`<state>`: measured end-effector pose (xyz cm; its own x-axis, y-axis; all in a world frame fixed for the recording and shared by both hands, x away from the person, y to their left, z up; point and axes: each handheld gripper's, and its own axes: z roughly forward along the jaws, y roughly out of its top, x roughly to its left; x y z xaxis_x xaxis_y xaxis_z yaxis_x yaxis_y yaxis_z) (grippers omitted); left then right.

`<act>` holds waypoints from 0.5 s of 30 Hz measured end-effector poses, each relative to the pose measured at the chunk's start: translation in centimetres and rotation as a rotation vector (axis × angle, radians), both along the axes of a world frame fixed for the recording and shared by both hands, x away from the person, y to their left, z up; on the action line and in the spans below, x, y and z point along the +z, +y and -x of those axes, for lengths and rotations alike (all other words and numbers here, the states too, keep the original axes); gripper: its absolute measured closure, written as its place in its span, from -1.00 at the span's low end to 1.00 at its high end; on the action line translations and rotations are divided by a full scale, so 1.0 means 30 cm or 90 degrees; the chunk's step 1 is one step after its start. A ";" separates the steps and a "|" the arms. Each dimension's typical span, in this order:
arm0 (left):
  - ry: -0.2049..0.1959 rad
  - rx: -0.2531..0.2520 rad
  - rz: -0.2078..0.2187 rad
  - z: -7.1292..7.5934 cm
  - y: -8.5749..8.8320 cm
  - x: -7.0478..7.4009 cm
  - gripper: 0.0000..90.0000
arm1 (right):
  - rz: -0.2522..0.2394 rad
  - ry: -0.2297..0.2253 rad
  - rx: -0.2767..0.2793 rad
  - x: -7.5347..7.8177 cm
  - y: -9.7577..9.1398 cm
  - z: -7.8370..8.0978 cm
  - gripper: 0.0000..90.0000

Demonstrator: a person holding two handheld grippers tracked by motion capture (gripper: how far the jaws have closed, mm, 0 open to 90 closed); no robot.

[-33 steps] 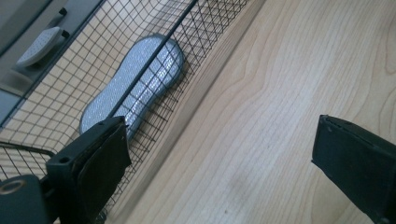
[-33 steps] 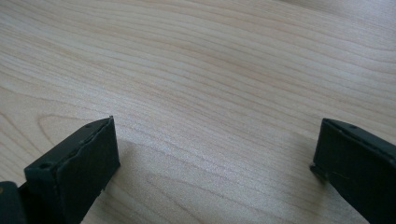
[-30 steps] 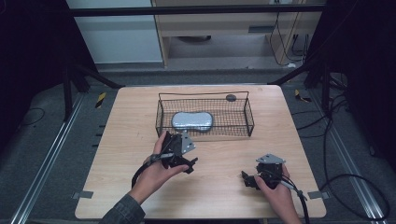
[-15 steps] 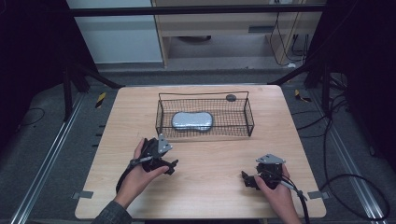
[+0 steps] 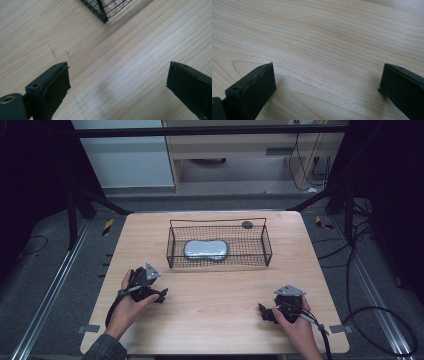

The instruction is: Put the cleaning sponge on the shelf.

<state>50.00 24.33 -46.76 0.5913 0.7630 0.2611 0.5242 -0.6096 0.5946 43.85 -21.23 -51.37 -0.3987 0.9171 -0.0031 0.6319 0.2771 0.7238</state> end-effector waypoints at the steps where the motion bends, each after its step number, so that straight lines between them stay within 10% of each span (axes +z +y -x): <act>1: 0.001 0.009 -0.010 -0.005 0.020 -0.006 -0.91 | 0.000 0.000 0.000 0.000 0.000 0.000 -0.99; 15: 0.007 0.063 0.023 -0.057 0.108 -0.042 -0.91 | 0.000 0.000 -0.001 0.000 0.000 0.000 -0.99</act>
<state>51.72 27.56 -48.00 0.5153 0.8268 0.2256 0.5875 -0.5324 0.6094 43.84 -21.22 -51.37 -0.3979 0.9174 -0.0033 0.6321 0.2768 0.7238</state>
